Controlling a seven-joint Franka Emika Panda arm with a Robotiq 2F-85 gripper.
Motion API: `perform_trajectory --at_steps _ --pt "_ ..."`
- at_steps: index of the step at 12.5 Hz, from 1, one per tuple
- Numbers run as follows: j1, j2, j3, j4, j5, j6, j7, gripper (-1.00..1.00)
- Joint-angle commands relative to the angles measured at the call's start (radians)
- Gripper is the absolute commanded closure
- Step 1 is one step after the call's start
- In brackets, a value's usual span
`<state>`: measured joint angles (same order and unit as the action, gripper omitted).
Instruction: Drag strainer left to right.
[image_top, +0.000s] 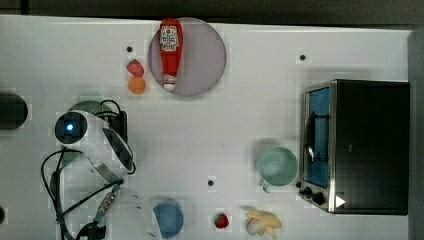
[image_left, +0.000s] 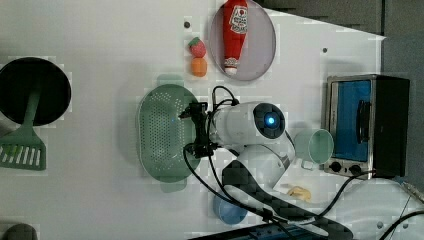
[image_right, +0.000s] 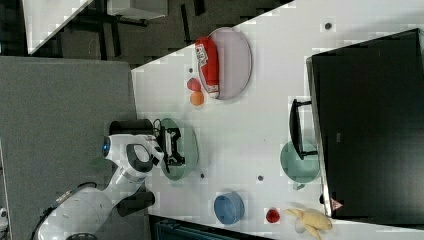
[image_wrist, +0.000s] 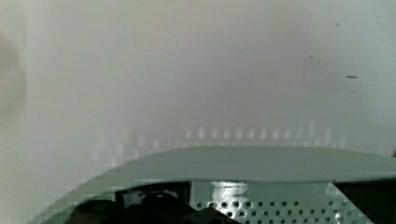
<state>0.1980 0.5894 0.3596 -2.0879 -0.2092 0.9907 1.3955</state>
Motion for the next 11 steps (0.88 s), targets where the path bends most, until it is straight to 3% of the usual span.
perform_trajectory --at_steps 1,11 --pt "-0.001 -0.027 -0.003 -0.004 -0.017 0.028 0.058 -1.0" --pt "-0.094 -0.072 -0.018 -0.079 -0.018 0.034 0.016 -1.0"
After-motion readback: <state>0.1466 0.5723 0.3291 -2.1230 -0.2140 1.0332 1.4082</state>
